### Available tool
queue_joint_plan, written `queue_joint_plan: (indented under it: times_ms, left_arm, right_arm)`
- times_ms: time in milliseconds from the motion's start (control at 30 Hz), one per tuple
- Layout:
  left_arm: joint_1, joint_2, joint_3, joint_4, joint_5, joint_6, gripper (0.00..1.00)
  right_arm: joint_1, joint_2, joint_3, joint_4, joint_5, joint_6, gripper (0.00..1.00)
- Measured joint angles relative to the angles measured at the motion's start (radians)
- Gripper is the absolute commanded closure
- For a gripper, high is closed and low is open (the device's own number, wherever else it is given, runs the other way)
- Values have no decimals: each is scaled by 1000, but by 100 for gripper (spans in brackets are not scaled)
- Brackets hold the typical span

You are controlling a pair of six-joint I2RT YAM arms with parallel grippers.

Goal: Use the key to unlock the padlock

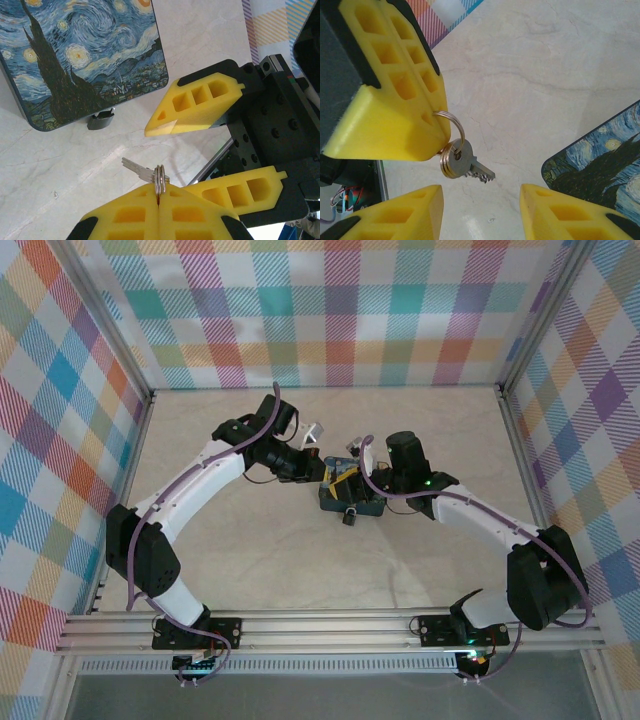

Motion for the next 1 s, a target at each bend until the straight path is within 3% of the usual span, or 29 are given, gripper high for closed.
queue_joint_plan:
  times_ms: [1000]
  left_arm:
    - [0, 6, 53, -27, 11, -39, 100]
  right_arm:
    - [0, 4, 43, 6, 19, -38, 58]
